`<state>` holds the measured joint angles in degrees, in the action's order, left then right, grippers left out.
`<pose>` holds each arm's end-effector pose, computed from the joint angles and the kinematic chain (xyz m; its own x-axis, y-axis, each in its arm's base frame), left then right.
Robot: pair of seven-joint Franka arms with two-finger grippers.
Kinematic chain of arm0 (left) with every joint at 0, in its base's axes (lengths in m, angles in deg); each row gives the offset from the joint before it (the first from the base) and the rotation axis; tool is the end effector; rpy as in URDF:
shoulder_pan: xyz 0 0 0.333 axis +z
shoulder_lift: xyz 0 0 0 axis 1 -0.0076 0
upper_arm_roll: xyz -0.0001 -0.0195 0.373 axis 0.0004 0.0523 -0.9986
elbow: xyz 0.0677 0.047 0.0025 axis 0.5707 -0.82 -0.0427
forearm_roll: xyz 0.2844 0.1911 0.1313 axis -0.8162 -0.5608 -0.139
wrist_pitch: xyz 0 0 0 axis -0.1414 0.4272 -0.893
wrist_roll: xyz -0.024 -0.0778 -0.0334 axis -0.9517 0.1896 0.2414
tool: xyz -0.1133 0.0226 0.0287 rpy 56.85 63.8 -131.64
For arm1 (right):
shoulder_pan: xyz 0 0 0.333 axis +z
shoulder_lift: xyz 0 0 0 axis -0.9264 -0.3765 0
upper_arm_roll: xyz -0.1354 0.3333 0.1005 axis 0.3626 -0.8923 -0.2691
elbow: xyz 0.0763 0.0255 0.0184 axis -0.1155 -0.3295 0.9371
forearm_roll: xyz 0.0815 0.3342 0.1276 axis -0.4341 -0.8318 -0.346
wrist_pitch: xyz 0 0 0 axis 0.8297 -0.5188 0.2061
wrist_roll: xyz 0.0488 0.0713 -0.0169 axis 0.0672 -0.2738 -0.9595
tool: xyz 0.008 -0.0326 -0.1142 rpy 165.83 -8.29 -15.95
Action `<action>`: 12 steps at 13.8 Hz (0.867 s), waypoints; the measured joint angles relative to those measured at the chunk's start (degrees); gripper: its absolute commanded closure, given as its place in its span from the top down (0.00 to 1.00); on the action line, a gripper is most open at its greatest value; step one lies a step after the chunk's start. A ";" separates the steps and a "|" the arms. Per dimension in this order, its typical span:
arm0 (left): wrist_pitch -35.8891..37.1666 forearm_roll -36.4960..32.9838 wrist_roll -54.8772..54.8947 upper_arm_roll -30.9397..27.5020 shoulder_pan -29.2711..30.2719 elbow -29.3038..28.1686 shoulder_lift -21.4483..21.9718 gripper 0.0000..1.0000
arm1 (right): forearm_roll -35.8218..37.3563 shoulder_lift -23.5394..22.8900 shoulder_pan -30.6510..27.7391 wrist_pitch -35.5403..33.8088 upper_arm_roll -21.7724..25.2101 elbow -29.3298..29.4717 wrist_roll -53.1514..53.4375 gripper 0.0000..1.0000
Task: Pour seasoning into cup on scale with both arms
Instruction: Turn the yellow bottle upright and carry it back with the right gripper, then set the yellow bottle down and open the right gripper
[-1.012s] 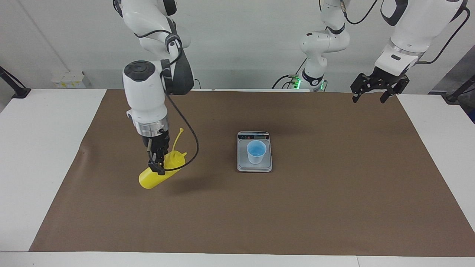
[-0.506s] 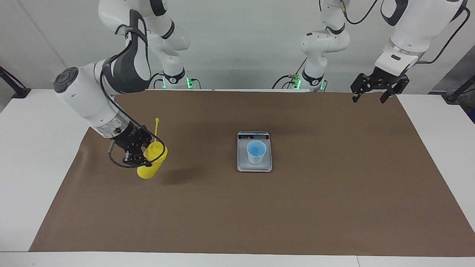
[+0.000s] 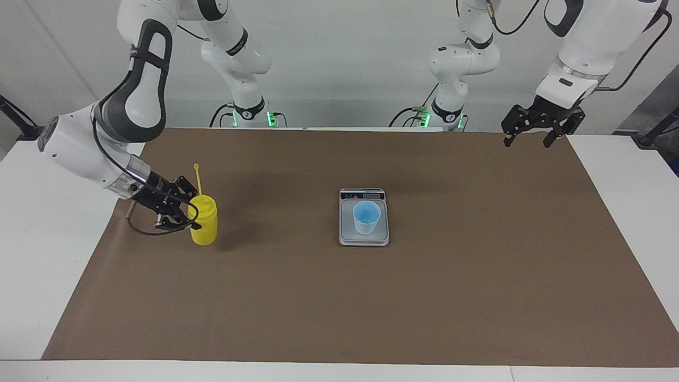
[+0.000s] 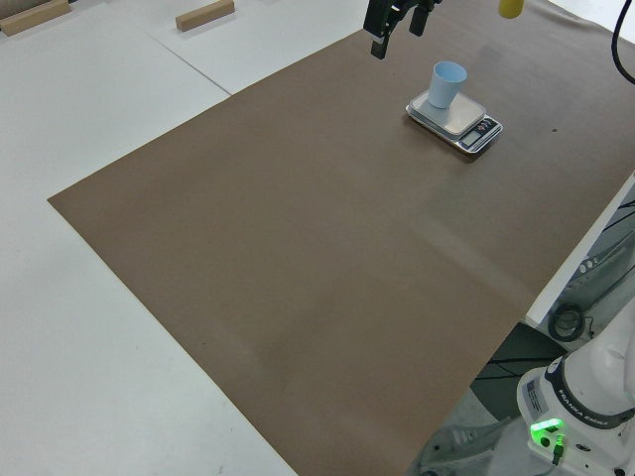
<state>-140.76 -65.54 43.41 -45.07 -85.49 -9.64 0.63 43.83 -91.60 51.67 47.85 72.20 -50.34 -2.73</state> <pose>0.5024 -0.0557 0.6764 0.9970 -0.0774 0.0089 -0.0775 -0.9969 0.0127 0.6171 -0.0870 0.4715 -0.0649 -0.8525 -0.5186 -0.9979 0.0593 0.0274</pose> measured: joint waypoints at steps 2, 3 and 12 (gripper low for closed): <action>0.00 0.00 0.00 0.00 0.00 0.00 0.00 1.00 | -1.84 0.05 -1.85 -0.06 0.00 -2.17 -3.16 0.00; 0.00 0.00 0.00 0.00 0.00 0.00 0.00 1.00 | -2.92 0.06 -2.69 -0.14 0.00 -3.11 -4.89 0.00; 0.00 0.00 0.00 0.00 0.00 0.00 0.00 1.00 | -6.91 1.42 -7.14 -0.23 0.01 -10.88 -15.30 1.00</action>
<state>-140.76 -65.54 43.41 -45.07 -85.49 -9.64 0.63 36.92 -90.18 44.52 47.62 72.21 -61.22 -18.03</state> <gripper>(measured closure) 0.000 0.401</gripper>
